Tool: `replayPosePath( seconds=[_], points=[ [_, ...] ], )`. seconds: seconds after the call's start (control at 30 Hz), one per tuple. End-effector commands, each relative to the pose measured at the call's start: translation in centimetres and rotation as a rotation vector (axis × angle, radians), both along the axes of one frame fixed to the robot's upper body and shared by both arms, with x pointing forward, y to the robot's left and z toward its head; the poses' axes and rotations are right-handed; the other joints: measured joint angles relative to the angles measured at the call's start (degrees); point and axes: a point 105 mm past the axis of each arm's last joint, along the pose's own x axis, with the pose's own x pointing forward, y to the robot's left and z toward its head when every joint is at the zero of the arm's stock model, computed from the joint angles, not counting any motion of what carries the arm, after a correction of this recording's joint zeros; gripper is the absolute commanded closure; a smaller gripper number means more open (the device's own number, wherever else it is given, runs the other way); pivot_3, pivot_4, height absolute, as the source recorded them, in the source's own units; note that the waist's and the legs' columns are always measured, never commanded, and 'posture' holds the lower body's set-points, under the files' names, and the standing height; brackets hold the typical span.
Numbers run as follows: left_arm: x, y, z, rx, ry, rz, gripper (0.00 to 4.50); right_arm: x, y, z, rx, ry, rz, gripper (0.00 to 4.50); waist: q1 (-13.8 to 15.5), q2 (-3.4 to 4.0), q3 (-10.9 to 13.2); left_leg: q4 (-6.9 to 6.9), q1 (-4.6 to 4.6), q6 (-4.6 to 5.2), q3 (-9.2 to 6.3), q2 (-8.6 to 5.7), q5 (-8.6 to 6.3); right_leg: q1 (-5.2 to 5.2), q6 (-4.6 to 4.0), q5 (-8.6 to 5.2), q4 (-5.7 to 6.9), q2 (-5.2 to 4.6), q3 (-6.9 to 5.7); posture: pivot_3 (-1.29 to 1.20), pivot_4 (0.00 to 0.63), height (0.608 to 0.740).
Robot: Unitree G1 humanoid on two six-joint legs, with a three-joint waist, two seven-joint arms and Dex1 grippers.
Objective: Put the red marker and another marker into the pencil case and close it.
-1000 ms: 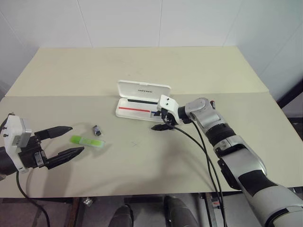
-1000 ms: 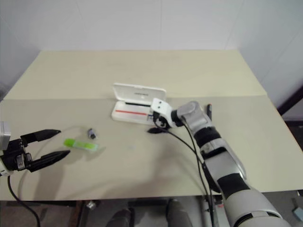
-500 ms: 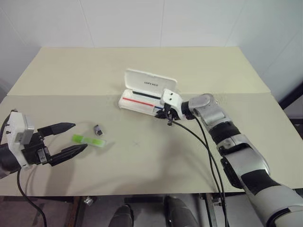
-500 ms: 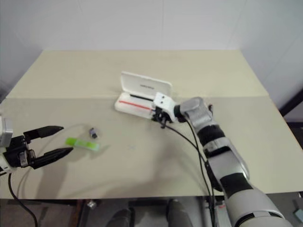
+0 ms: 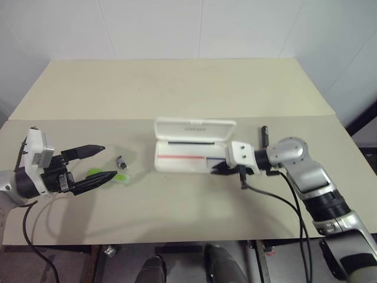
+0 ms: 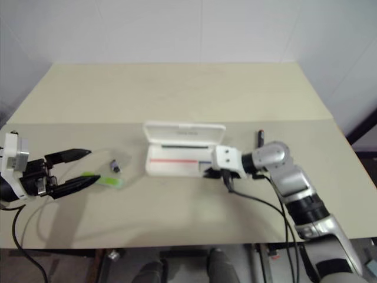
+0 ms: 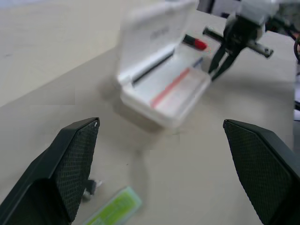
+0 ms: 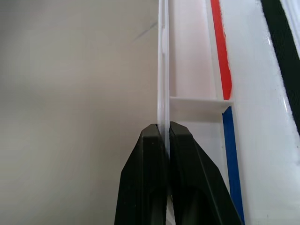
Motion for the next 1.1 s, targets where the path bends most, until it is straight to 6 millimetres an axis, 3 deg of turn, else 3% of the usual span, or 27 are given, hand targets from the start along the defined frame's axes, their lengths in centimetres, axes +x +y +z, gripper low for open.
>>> replayPosePath(
  seconds=[0.03, 0.23, 0.53, 0.9, 1.1],
  points=[
    [0.2, -0.2, 0.7, 0.029, -0.036, -0.027, 0.00, -0.8, 1.0, 0.9, 0.001, -0.052, 0.024, 3.92, -0.18, 0.00, 0.00, 0.02, 0.01, 0.00, 0.00, 0.00, 0.00, 0.00, 0.00, 0.00, 0.02, 0.01, 0.02, 0.00, 0.150, 0.740],
    [0.4, -0.4, 0.7, 0.033, -0.032, -0.040, 0.00, -2.1, 1.2, -0.8, -0.050, -0.032, 0.046, 3.92, 0.37, -0.03, -0.02, 0.04, 0.02, -0.01, -0.03, 0.00, 0.04, 0.00, -0.02, -0.01, 0.05, 0.00, 0.00, 0.00, 0.150, 0.740],
    [0.2, -0.3, 0.5, 0.036, -0.023, -0.040, 0.00, -1.8, 1.3, -1.9, -0.053, -0.030, 0.021, 3.92, 0.94, -0.05, -0.03, 0.04, 0.01, -0.01, -0.03, -0.04, 0.04, 0.01, -0.02, -0.01, 0.03, -0.03, 0.00, 0.00, 0.150, 0.740],
    [0.2, -0.5, 0.5, 0.033, -0.022, -0.046, 0.00, -1.8, 0.9, -0.8, -0.013, -0.027, 0.015, 0.06, 1.51, -0.07, -0.03, 0.05, 0.01, -0.01, -0.03, -0.03, 0.04, 0.02, -0.03, -0.01, 0.01, -0.04, -0.01, 0.00, 0.150, 0.740],
    [0.4, -0.8, 0.4, 0.027, -0.023, -0.057, 0.00, -2.3, 0.7, 1.1, 0.087, -0.019, 0.020, 0.02, 1.51, -0.07, -0.03, 0.05, 0.02, -0.01, -0.03, -0.03, 0.04, 0.02, -0.02, -0.01, 0.03, -0.03, -0.01, 0.00, 0.150, 0.740]
  ],
)
